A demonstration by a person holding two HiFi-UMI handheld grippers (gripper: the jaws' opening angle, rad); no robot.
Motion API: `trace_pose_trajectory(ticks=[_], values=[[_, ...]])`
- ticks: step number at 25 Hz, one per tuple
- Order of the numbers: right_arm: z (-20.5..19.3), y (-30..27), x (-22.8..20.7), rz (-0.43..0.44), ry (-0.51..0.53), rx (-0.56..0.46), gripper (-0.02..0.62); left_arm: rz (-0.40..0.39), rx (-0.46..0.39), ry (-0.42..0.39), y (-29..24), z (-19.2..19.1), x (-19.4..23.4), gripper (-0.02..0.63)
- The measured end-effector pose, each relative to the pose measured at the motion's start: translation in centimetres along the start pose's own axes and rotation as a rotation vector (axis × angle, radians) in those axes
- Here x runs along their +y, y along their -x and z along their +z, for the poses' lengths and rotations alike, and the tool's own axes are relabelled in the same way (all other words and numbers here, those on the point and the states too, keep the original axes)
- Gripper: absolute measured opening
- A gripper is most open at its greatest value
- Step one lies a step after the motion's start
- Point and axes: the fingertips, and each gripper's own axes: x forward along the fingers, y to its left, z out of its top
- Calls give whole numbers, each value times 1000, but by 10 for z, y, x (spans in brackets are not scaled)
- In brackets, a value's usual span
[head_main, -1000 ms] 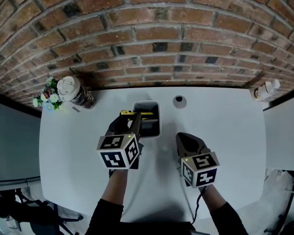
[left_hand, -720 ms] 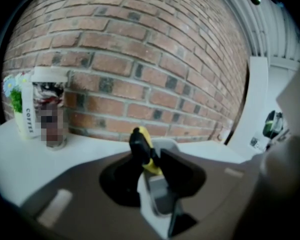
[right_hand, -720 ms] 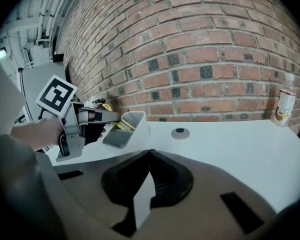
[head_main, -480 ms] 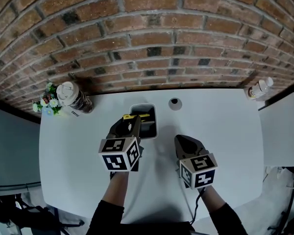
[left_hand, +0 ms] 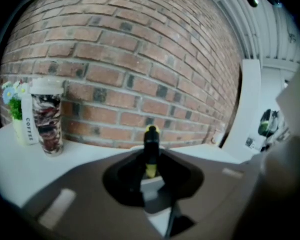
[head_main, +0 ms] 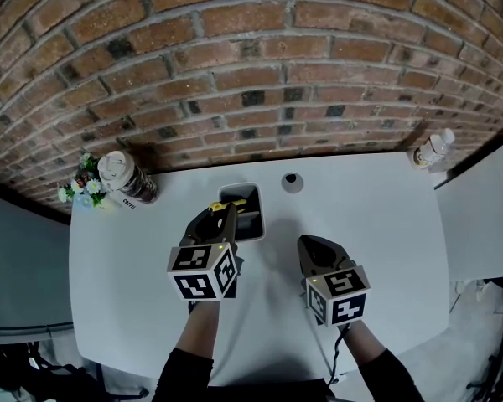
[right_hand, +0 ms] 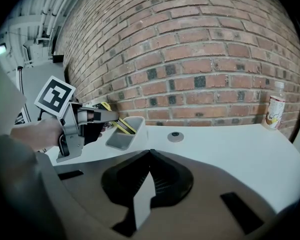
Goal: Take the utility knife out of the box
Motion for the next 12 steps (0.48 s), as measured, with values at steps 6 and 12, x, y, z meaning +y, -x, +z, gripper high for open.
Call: trace_pose_trajectory(ticks=[6, 12], values=[[7, 11, 3, -18, 2, -30, 8, -9, -40, -18, 13, 15, -4, 74], [16, 26, 12, -32, 10, -59, 8, -25, -82, -28, 33, 30, -9, 74]])
